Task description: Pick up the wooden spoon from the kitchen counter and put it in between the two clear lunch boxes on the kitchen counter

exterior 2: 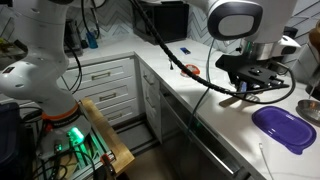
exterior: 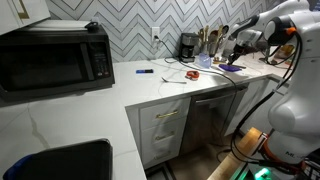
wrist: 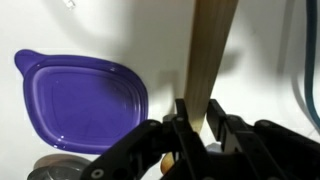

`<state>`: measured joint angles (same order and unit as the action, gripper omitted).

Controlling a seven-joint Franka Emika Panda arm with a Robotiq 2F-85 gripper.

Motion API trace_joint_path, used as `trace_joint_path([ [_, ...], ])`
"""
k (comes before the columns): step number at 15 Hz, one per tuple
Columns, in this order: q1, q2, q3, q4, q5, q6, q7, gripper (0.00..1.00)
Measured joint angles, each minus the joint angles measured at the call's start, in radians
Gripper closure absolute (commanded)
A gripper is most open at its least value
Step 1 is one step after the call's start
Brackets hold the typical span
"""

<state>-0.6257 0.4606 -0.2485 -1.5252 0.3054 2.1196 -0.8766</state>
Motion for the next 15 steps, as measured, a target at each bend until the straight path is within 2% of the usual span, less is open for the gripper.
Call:
trace_joint_path([
  [7,-0.022,0.01,0.05,-0.09,0.134,0.027,0.002,0.93],
  [12,-0.044,0.044,0.069,-0.108,0.208,0.123,0.002,0.93],
  [13,-0.048,0.051,0.074,-0.109,0.216,0.145,0.002,0.65],
  [14,-0.051,0.058,0.08,-0.109,0.217,0.165,0.002,0.48],
  [15,-0.052,0.063,0.084,-0.109,0.217,0.18,0.002,0.42],
])
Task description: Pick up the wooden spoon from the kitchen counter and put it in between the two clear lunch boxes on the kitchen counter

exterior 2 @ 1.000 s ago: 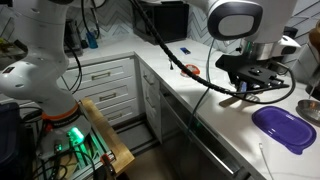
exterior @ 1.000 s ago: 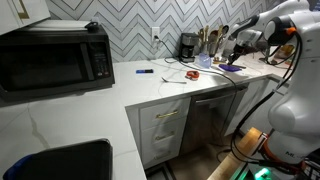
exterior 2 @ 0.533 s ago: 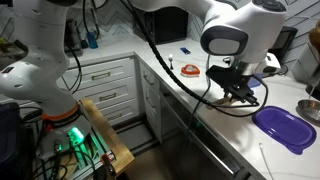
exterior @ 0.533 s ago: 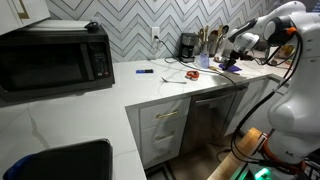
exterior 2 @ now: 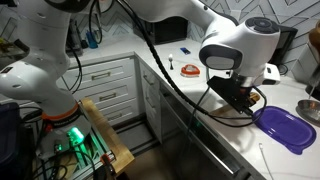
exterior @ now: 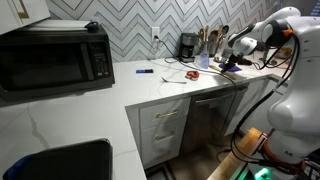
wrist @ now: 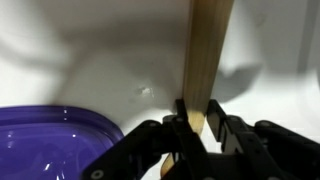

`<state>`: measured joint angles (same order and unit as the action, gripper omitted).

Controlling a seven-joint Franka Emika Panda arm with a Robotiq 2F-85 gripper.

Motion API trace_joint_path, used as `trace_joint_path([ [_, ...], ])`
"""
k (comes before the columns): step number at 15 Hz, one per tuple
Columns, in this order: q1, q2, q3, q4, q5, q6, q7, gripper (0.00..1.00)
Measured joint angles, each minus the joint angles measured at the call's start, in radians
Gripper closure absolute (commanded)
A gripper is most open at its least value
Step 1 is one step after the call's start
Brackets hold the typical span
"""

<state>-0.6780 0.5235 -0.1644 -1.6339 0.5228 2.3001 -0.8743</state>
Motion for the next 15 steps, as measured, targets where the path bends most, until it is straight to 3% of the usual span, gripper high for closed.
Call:
trace_joint_path([
  [6,0.009,-0.014,0.015,0.041,-0.041,0.024,0.037,0.0],
  [10,0.06,-0.031,-0.011,0.151,-0.231,-0.035,0.244,0.0],
  [15,0.129,-0.03,-0.06,0.361,-0.441,-0.273,0.484,0.0],
])
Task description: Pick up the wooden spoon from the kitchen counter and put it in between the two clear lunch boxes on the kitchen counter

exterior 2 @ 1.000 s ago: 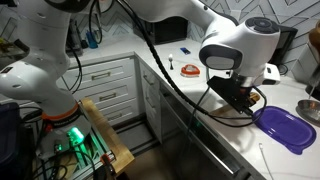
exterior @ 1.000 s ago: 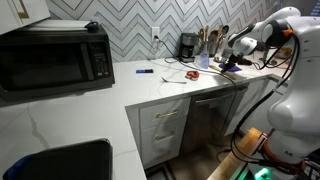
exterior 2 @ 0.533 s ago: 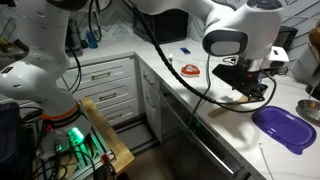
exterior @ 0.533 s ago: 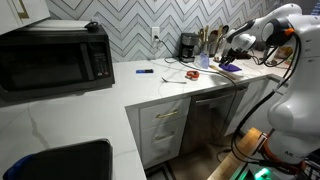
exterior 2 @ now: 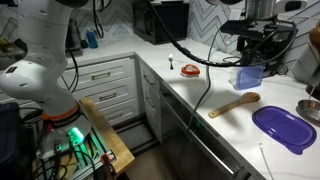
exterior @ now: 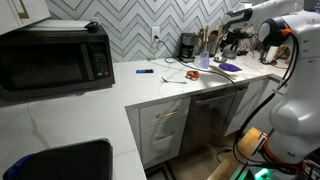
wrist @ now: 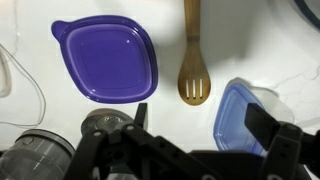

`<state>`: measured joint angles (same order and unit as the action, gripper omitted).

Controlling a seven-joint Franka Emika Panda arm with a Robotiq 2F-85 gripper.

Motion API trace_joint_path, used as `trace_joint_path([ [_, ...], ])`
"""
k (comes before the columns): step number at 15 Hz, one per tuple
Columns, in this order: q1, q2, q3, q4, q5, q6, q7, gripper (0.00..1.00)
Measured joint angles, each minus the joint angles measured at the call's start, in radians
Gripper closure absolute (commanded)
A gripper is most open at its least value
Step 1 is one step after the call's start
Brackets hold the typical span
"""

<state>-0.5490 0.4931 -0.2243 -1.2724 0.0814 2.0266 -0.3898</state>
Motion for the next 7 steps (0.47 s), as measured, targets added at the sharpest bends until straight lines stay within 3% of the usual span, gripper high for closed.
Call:
trace_joint_path([
  [4,-0.004,0.009,-0.018,0.161,-0.042,-0.223,0.023,0.0],
  [7,-0.016,0.028,-0.018,0.229,-0.042,-0.288,0.021,0.0],
])
